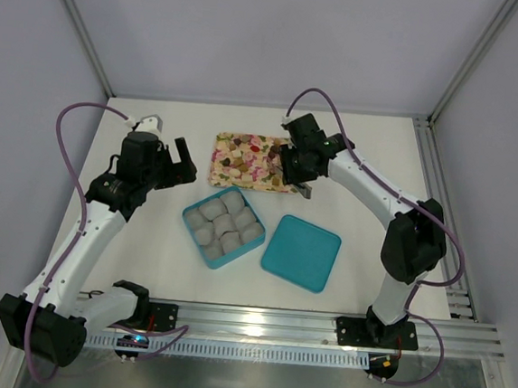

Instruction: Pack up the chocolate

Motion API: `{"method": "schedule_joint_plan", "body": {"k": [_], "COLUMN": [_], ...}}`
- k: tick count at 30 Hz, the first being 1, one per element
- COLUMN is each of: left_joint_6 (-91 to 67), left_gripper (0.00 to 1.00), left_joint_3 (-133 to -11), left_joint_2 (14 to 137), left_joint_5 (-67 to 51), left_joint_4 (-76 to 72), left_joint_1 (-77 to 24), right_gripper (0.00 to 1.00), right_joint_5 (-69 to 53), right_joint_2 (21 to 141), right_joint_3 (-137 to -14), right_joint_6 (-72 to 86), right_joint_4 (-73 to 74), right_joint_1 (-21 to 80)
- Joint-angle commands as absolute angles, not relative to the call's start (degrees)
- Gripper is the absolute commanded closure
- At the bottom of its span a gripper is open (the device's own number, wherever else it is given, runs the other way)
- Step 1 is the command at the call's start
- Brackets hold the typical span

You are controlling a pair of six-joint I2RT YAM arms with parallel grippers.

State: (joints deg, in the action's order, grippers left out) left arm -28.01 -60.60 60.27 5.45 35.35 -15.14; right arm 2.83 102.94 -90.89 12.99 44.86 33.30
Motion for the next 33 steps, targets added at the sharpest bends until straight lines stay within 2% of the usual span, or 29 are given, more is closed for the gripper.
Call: {"method": "schedule_joint_plan", "body": {"k": [1, 16, 33], "left_joint_6": [-27.69, -27.69, -27.86], "left_gripper": [0.00, 0.00, 0.00], "left_joint_3": [-60.47, -60.47, -60.56], "left_joint_2": [60.29, 60.38, 60.56], "left_joint_5": [5.10, 5.10, 5.10], "left_joint_4": [32.78, 32.78, 32.78], "left_joint_1": [-15.12, -15.12, -15.12], "right_gripper": [0.56, 0.56, 0.57], "right_joint_5": [2.81, 2.64, 4.66], "right_joint_2": [103.71, 108.19, 106.79], "right_joint_3": [-90.53, -92.20, -92.11], "right_joint_6": [13.62, 13.89, 12.66], "right_joint_4": [43.24, 42.71, 45.52], "right_joint_1": [33.84, 33.84, 33.92]}}
